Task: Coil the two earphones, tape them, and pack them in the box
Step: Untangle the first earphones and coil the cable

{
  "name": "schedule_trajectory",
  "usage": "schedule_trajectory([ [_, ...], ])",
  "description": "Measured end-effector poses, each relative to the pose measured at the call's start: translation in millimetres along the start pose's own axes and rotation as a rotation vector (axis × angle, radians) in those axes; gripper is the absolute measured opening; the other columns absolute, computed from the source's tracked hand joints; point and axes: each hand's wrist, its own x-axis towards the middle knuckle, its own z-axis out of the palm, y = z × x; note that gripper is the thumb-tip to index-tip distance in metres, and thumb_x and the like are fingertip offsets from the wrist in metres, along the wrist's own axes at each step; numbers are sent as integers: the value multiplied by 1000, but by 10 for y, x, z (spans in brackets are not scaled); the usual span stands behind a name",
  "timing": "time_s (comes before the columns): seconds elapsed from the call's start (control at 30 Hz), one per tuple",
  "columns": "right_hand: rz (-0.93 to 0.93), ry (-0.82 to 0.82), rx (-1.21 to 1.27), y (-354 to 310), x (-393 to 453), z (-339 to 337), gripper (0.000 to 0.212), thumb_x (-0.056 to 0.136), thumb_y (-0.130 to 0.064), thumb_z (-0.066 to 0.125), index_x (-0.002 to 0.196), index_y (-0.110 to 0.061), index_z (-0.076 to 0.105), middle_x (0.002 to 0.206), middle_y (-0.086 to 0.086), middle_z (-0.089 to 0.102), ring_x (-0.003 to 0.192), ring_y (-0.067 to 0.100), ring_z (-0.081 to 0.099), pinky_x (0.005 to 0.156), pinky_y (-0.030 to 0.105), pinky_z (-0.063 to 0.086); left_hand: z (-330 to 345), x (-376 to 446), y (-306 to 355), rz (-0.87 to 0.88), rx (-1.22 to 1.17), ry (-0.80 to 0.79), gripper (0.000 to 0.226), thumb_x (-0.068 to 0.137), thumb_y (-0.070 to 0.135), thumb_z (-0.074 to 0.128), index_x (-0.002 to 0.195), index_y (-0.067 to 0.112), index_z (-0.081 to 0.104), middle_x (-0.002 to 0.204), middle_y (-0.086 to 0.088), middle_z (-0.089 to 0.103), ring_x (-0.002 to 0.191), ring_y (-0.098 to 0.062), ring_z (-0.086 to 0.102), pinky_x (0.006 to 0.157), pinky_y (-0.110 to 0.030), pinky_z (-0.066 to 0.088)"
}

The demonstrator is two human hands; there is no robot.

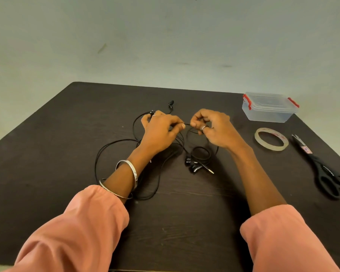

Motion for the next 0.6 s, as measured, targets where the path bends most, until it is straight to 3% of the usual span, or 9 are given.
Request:
schedule_trajectory([
  [0.03,17,-7,15,-8,-2,-29,10,83,-34,72,84,-37,63,74,-10,67,77,1,60,99,49,37,-12,11,-13,-13,-10,30,17,93,39,56,97,34,71,87,11,69,107,-14,50,101,-47,21],
  [0.1,56,-32,-67,-5,-25,-115,18,76,-42,75,88,-30,69,81,-12,68,84,1,54,97,44,31,-50,36,-45,-43,-53,125,17,93,39,56,95,33,72,84,10,70,105,-14,55,100,-50,28],
  [0.2,106,3,-268,112,-35,-197,11,82,-34,73,93,-30,72,97,-13,69,105,10,48,88,39,22,-109,68,-86,-94,-130,280,15,90,39,60,93,33,73,82,12,70,101,-14,59,97,-49,32],
  [0.33,84,377,-307,213,-3,-292,13,85,-18,69,94,-27,74,108,-6,64,112,18,49,82,35,23,-108,37,-6,-36,-77,404,13,90,34,61,92,31,73,85,14,68,108,-14,50,95,-41,23],
  [0.43,-17,566,-61,138,3,-383,16,81,-8,71,96,-14,73,103,4,63,90,9,59,81,17,43,-144,37,47,28,-34,510,14,88,34,62,93,29,74,91,11,68,106,-16,50,92,-41,24],
  [0.53,-12,462,-15,107,-28,-402,19,81,4,69,98,-6,71,97,4,66,77,-2,61,74,11,48,-195,45,56,43,-12,594,15,87,34,64,94,27,75,97,8,66,108,-19,48,91,-42,26],
  [0.6,-36,352,-139,148,-46,-388,24,81,10,65,99,-5,71,99,9,67,85,10,63,76,16,46,-260,54,69,-28,-53,574,15,87,34,65,95,27,75,98,9,64,110,-17,46,92,-39,26],
])
